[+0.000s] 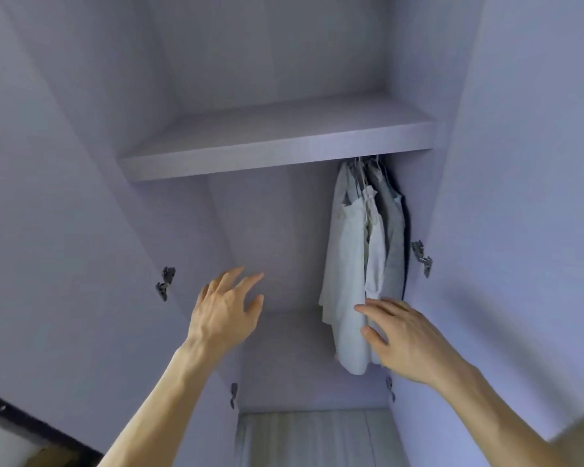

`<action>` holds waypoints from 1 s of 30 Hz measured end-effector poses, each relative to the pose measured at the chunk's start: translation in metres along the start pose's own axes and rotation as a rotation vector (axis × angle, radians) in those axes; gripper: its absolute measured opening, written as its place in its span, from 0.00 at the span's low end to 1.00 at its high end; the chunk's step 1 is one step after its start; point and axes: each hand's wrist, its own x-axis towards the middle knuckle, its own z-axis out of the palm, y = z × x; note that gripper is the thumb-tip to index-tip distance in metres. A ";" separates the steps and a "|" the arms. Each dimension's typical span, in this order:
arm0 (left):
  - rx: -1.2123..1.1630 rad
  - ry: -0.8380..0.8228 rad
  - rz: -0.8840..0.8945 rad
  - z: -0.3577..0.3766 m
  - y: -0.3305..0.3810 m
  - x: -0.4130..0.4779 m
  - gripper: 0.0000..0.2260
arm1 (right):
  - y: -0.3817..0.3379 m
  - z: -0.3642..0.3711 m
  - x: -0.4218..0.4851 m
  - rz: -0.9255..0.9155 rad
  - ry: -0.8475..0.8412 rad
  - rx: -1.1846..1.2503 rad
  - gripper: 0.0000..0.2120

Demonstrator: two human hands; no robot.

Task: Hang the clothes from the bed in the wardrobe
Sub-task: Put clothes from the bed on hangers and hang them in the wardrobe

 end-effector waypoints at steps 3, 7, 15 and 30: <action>0.009 0.036 0.069 -0.004 0.003 0.039 0.22 | 0.010 0.001 0.022 0.039 0.019 0.026 0.23; 0.055 0.218 0.169 -0.015 0.000 0.100 0.24 | 0.023 -0.004 0.071 0.054 0.047 0.072 0.23; 0.149 0.455 0.160 -0.042 -0.006 0.235 0.30 | 0.068 -0.019 0.208 0.138 0.029 0.208 0.29; 0.102 0.823 0.154 0.021 -0.031 0.344 0.32 | 0.104 -0.007 0.382 0.459 0.299 0.000 0.26</action>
